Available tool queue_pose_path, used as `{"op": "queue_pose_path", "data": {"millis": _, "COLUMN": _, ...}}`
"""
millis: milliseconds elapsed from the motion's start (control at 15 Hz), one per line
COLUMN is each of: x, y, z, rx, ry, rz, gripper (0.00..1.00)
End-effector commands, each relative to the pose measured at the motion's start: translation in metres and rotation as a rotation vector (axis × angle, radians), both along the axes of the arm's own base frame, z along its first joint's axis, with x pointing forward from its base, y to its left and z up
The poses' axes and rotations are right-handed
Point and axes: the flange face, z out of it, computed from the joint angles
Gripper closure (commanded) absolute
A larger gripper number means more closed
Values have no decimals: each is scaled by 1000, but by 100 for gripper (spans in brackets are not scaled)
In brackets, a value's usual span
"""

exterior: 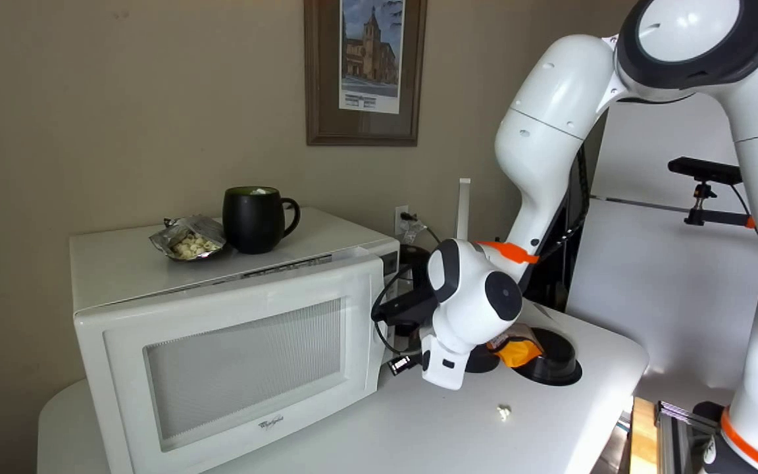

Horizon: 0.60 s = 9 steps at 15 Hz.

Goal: Open the microwave door

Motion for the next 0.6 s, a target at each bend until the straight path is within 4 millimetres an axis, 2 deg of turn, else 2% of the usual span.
{"op": "queue_pose_path", "data": {"millis": 0, "x": -43, "y": 16, "z": 65, "rx": 27, "ry": -1, "rz": 94, "gripper": 100}}
{"op": "queue_pose_path", "data": {"millis": 200, "x": -70, "y": 34, "z": 116, "rx": 91, "ry": 18, "rz": 159, "gripper": 100}}
{"op": "queue_pose_path", "data": {"millis": 333, "x": -88, "y": 30, "z": 150, "rx": 128, "ry": 33, "rz": 182, "gripper": 100}}
{"op": "queue_pose_path", "data": {"millis": 533, "x": -108, "y": 10, "z": 196, "rx": 174, "ry": 29, "rz": 186, "gripper": 100}}
